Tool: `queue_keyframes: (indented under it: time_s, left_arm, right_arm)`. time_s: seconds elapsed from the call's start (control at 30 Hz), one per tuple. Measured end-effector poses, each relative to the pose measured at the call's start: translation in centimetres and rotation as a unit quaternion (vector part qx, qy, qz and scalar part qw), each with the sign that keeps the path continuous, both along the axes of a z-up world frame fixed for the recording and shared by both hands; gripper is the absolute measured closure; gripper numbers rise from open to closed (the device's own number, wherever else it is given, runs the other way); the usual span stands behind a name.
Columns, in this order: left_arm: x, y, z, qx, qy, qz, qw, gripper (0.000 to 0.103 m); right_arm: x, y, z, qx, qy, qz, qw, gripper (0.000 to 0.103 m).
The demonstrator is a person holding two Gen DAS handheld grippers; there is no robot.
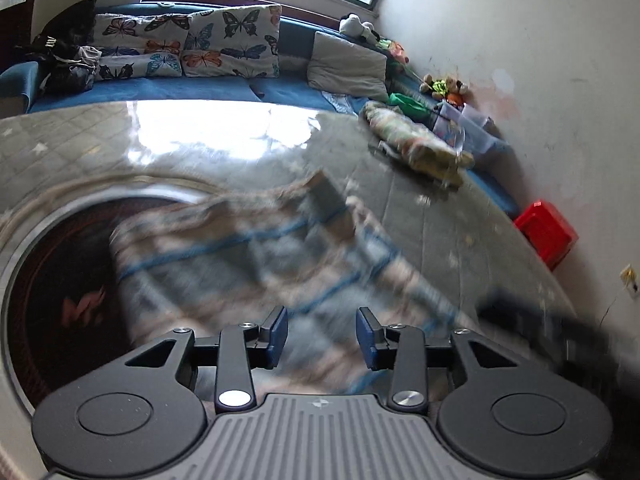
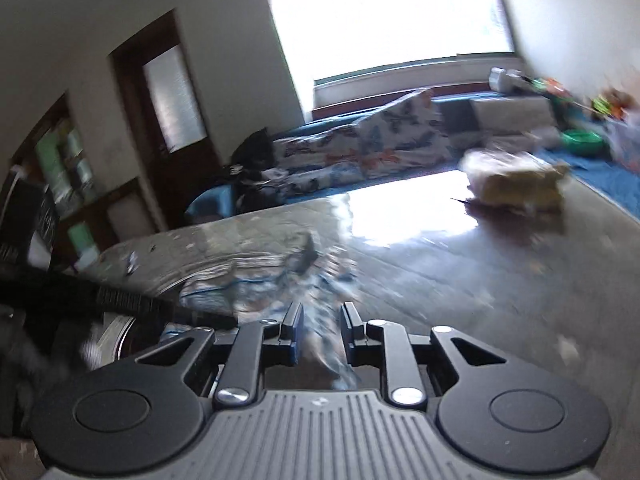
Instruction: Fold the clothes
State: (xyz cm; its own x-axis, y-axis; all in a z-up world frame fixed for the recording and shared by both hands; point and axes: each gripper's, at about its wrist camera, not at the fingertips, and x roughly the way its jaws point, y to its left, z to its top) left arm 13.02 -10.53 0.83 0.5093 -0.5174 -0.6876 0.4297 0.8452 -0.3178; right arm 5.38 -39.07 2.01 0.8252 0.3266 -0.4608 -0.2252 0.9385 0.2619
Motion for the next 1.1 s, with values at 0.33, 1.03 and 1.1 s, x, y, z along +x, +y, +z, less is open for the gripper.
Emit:
queue_keyframes:
  time_s: [0.33, 1.03, 1.1]
  left_arm:
    - [-2.4, 1.3, -1.5, 0.007, -0.021, -0.021, 0.9995, 0.057]
    - [-2.9, 4.1, -1.6, -0.002, -0.016, -0.064, 0.9978, 0.057]
    - [-2.6, 4.3, -1.0, -0.006, -0.022, -0.063, 0.9978, 0.057]
  right_arm:
    - [7.4, 6.3, -1.3, -0.092, 0.035, 0.061, 0.993, 0.083]
    - [4.3, 4.7, -2.2, -0.090, 0.074, 0.023, 0.993, 0.089]
    - [4.2, 4.8, -1.3, -0.090, 0.063, 0.022, 0.994, 0.089]
